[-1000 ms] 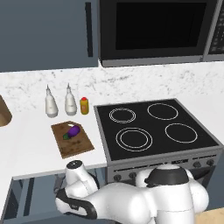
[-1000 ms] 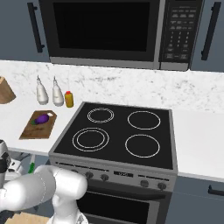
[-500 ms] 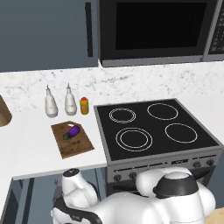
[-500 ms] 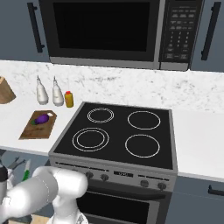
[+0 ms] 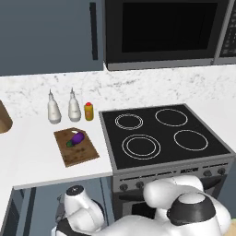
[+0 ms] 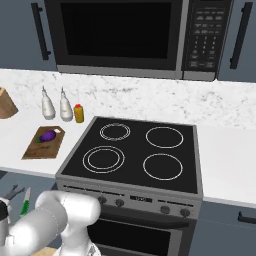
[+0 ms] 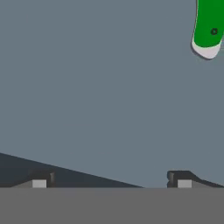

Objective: Place the appropriate cutting tool for cutting the eggplant skin on the cutting board.

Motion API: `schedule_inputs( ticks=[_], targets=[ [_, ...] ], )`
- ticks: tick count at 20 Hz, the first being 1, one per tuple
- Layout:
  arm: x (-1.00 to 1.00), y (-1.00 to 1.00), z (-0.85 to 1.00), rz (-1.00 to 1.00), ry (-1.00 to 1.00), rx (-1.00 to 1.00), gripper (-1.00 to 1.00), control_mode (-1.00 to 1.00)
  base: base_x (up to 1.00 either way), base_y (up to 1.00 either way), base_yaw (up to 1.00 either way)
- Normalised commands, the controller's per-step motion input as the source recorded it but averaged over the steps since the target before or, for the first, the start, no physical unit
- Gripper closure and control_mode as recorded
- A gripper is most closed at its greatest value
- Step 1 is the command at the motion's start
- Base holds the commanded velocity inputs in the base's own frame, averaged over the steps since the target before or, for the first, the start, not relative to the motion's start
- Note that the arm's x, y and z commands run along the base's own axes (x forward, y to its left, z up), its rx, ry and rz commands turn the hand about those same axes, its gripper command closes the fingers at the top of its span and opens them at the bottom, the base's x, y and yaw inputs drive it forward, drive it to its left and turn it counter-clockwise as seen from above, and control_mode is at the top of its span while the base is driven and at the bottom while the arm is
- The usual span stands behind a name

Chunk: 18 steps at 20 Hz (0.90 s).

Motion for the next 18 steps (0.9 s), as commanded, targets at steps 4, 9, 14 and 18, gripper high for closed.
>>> schedule_inputs(
  ticks=[4, 9, 14, 18],
  targets=[
    [0.98, 0.38, 0.08, -0.02, -0.07, -0.01, -1.00, -1.00, 0.00, 0.00, 0.00],
    [0.98, 0.54, 0.03, -0.06, -0.11, -0.01, -1.00, -1.00, 0.00, 0.00, 0.00],
    [0.70, 0.84, -0.07, -0.13, -0.09, -0.05, -1.00, -1.00, 0.00, 0.00, 0.00],
    [0.44, 0.27, -0.07, -0.09, -0.06, -0.03, -1.00, -1.00, 0.00, 0.00, 0.00]
  ],
)
